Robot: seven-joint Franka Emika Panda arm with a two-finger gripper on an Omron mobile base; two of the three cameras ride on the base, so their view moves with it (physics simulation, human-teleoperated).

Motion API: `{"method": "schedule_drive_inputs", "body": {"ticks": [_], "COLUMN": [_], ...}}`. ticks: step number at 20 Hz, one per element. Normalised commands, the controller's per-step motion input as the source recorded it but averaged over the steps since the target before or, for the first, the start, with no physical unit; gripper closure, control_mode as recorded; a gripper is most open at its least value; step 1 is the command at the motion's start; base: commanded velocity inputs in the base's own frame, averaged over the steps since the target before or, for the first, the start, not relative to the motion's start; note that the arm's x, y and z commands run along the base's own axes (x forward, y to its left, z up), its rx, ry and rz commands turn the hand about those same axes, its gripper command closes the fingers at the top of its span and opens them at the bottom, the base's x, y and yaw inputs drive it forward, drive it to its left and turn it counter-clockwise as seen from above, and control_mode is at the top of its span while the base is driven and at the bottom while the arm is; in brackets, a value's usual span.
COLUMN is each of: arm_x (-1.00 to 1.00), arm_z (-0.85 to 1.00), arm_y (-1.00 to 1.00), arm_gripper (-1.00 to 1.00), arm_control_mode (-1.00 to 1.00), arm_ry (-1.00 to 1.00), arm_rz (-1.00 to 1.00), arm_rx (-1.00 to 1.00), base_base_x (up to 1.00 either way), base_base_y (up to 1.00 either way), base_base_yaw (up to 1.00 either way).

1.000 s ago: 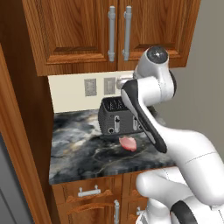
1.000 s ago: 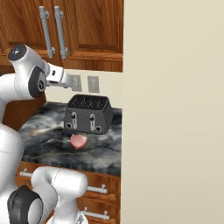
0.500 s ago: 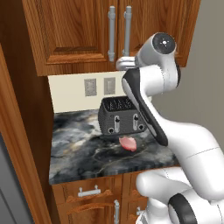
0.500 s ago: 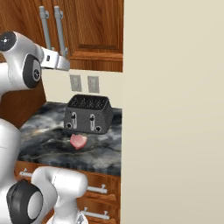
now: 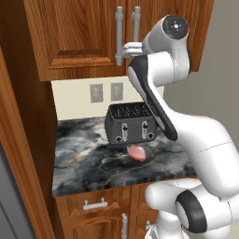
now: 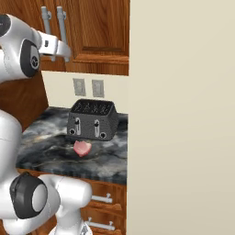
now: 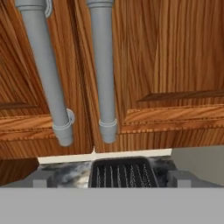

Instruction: Retrieve the tupperware from the cabinet, then place the raw meat into the tupperware to avoid contamination.

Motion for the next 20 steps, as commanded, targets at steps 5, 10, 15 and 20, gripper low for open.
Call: {"method": "schedule_drive_inputs", "body": {"ticks": [5, 10, 15, 20], "arm_x": [0.33, 0.19, 0.32, 0.41], "arm_z": [0.03, -0.05, -0.09, -0.02], "arm_y": [-0.01, -0.09, -0.02, 0.00], "arm_gripper": [-1.00, -1.00, -1.00, -1.00], "arm_control_mode": [-1.00, -1.00, -1.00, -1.00], "arm_ry": [0.03, 0.00, 0.00, 0.00], "arm_rz": [0.05, -0.01, -0.04, 0.00], "arm_rx": [-0.01, -0.01, 0.00, 0.00], "base_base_x": [0.00, 0.00, 0.00, 0.00], "base_base_y": [0.00, 0.00, 0.00, 0.00], "base_base_yaw": [0.00, 0.00, 0.00, 0.00]}}
